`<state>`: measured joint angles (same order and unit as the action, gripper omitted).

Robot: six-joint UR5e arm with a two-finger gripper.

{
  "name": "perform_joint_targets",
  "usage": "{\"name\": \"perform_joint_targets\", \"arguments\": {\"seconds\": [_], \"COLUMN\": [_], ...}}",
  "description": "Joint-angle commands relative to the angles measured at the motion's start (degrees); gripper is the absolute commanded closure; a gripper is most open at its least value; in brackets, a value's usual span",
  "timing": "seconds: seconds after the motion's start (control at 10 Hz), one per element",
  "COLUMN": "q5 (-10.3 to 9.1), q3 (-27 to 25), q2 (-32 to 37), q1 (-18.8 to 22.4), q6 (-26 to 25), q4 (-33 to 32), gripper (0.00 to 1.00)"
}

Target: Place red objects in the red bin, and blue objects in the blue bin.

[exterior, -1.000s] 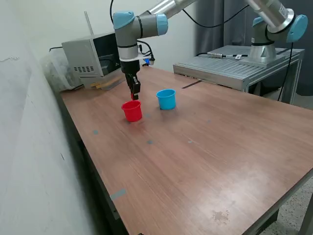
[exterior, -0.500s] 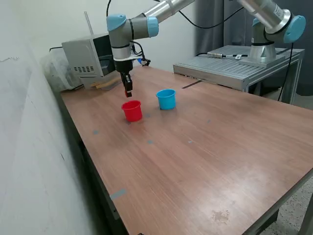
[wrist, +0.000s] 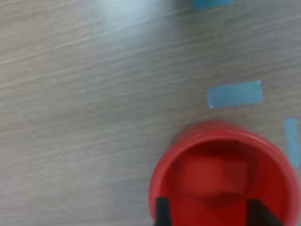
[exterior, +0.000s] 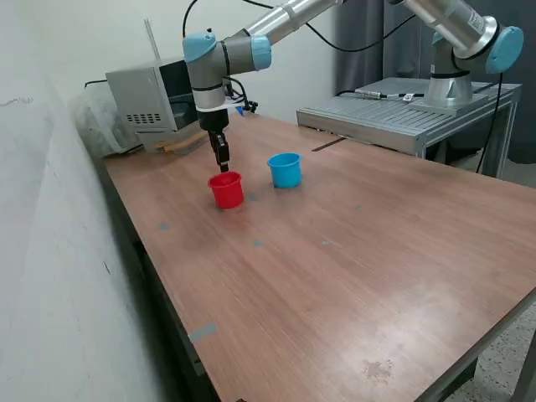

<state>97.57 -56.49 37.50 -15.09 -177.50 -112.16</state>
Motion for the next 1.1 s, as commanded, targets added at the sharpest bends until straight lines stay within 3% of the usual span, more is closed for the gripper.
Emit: {"name": "perform_joint_targets", "arguments": {"seconds": [0.0, 0.3, 0.5, 0.8, 1.0], "q5": [-0.01, -0.01, -0.01, -0.01, -0.28], "q3": [-0.6, -3.0, -10.4, -26.1, -33.5], "q2": [0.3, 3.4, 9.6, 24.8, 33.0], "q1": [2.1, 3.5, 6.0, 11.8, 12.4], "q6": [0.6, 0.7, 0.7, 0.7, 0.3], "q4": [0.0, 0.0, -0.1, -0.2, -0.2], "gripper": [0.0, 0.0, 0.0, 0.0, 0.0]}}
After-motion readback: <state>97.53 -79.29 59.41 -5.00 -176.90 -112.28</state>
